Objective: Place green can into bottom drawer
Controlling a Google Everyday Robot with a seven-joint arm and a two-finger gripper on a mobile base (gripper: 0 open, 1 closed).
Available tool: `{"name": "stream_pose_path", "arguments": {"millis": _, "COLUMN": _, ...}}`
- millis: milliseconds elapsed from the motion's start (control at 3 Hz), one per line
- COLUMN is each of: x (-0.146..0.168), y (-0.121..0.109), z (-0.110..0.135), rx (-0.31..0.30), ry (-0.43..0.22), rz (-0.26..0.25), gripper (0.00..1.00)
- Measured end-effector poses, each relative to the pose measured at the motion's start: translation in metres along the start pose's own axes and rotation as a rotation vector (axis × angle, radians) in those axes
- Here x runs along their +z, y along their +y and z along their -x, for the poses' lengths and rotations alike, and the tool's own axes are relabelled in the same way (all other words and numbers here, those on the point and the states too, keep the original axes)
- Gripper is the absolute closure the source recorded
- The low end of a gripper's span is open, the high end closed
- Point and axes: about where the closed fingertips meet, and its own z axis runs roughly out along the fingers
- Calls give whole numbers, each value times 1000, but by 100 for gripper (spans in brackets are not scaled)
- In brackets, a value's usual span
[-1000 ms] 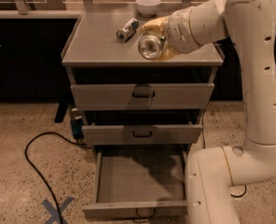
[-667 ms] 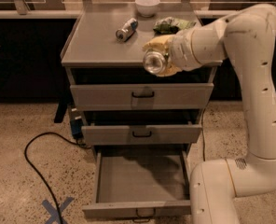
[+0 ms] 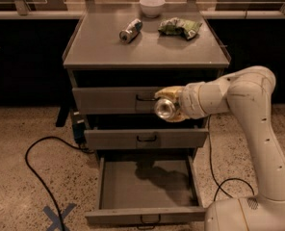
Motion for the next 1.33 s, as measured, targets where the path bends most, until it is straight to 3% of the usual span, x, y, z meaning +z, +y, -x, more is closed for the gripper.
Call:
{"name": "stream_pose_path", "arguments": {"millis": 333, "x": 20, "y": 43, "z": 3, "rx": 141, "ry": -63, "rz": 42, "gripper": 100}}
{"name": "stream_pose_path", "arguments": {"millis": 1000, "x": 31, "y": 50, "z": 1, "rx": 162, "ry": -78, "rz": 29, "gripper": 100}}
{"name": "stream_pose_path", "arguments": {"millis": 1333, "x": 57, "y": 96, "z": -8, "rx": 229, "ry": -75, "rz": 44, "gripper": 100}}
